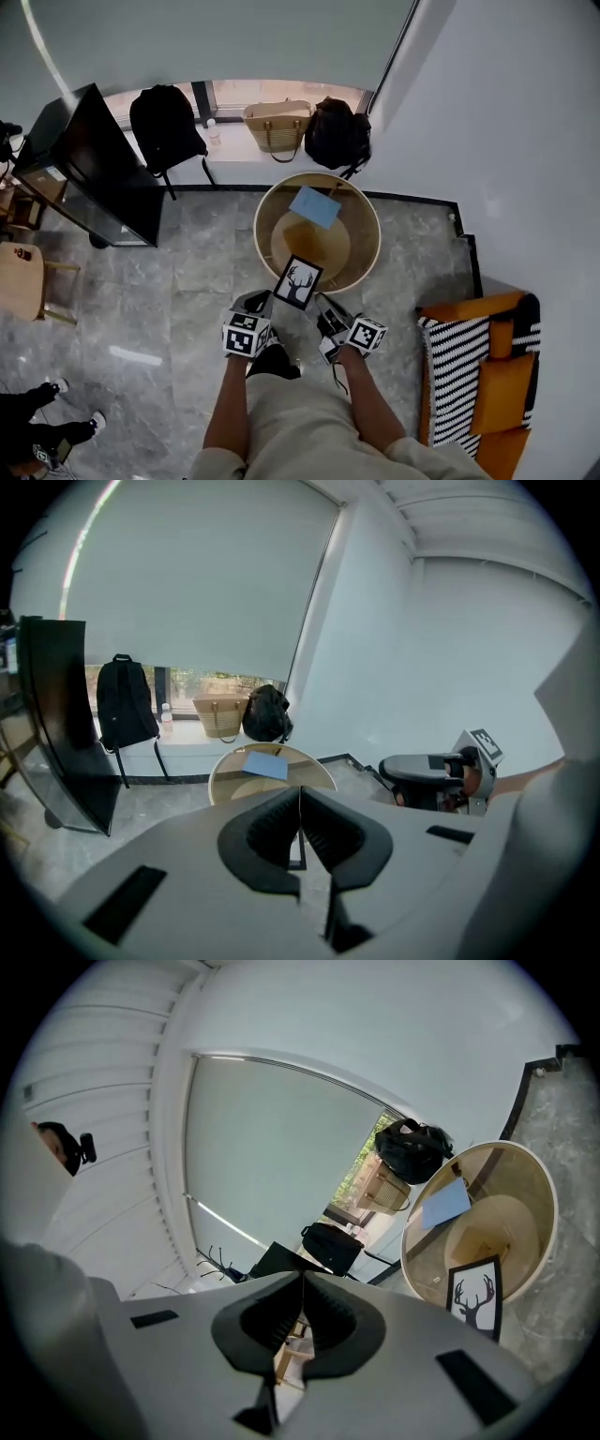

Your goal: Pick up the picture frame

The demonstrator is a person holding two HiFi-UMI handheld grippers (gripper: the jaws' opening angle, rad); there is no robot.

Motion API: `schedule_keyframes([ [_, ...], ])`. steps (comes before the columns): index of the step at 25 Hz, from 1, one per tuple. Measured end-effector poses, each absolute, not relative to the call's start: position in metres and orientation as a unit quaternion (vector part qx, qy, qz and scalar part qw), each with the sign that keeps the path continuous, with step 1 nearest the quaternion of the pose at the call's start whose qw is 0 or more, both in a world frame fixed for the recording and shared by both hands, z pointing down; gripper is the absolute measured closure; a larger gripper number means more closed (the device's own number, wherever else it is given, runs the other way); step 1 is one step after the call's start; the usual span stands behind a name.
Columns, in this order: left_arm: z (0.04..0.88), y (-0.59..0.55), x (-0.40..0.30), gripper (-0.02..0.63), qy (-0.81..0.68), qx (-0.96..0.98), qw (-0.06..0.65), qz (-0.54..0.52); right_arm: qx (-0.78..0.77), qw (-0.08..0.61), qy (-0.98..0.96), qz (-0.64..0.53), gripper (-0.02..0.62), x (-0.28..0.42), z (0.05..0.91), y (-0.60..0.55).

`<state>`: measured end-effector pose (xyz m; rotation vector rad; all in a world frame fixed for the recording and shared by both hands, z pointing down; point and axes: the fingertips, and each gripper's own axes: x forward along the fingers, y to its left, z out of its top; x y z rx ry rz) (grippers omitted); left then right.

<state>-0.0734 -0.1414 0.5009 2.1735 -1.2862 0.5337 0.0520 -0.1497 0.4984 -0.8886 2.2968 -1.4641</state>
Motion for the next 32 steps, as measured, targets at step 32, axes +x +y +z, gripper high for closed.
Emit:
schedule_keyframes([
  [32,0.762,-0.196,-0.193,0.586,-0.51,0.723,0.441,0.152,-0.333,-0.006,0.688,-0.644,0.56,0.019,0.71,-0.15],
])
